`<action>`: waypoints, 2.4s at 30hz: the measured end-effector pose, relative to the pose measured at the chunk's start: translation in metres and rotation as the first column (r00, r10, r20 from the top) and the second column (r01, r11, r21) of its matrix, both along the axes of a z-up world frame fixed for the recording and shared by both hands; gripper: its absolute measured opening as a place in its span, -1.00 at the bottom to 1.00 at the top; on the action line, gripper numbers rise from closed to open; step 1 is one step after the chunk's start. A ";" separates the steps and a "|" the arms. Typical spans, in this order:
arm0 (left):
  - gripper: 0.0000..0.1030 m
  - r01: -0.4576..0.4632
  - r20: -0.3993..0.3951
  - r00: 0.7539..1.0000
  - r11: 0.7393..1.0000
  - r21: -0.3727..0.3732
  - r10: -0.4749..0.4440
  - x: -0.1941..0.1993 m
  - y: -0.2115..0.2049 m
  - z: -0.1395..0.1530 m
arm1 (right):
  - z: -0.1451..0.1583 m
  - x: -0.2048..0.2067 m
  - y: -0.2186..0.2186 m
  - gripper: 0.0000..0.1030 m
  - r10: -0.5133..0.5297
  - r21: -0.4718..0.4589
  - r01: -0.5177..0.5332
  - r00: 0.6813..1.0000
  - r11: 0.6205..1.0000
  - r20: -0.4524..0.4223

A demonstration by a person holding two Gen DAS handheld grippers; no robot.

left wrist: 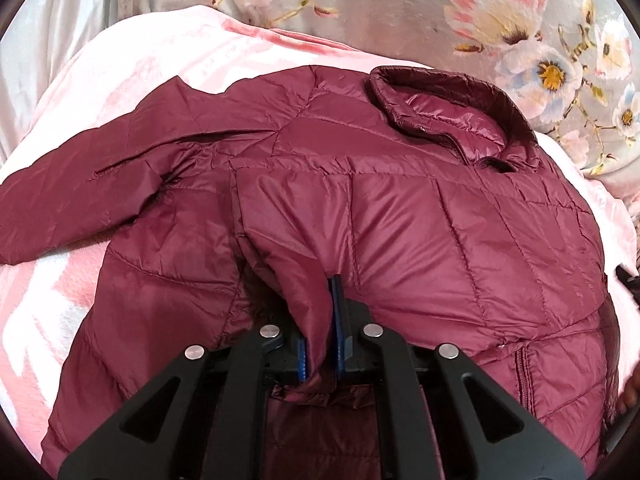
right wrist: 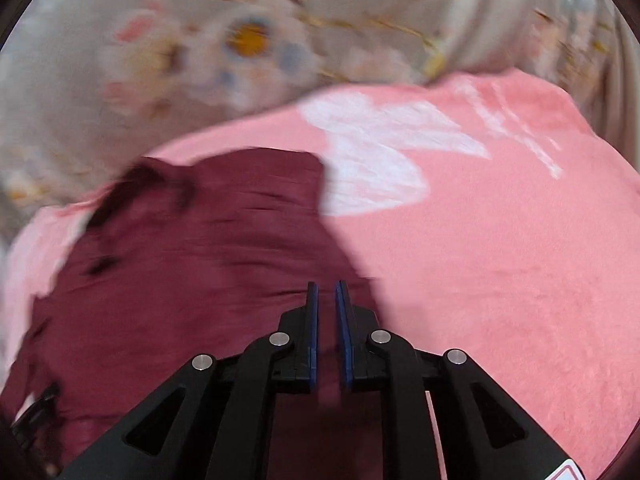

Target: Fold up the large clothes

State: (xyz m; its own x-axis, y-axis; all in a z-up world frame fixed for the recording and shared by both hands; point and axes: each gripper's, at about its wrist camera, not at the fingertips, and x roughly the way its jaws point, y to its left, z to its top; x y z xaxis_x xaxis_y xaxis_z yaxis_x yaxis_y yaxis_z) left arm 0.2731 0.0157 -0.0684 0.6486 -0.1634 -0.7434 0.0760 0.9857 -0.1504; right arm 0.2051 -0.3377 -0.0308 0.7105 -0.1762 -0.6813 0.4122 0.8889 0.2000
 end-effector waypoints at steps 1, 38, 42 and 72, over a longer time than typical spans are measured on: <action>-0.81 0.000 0.001 1.000 1.000 0.002 0.000 0.000 0.000 0.000 | 0.010 0.001 0.030 -0.76 0.104 -0.001 -0.104 0.995 0.995 0.002; 0.80 -0.285 0.024 0.953 0.916 -0.283 0.303 -0.093 0.186 0.040 | -0.039 0.021 0.168 -0.72 0.358 -0.066 -0.371 0.921 0.926 -0.152; 0.80 -0.495 -0.051 0.864 0.825 -0.272 0.501 -0.093 0.292 0.029 | -0.021 -0.022 0.168 -0.06 0.375 -0.026 -0.376 0.926 0.926 -0.054; -0.74 0.355 0.223 0.923 0.919 -0.171 -0.315 -0.071 -0.108 0.160 | -0.030 -0.146 0.134 0.27 0.243 0.033 -0.242 0.970 0.970 -0.022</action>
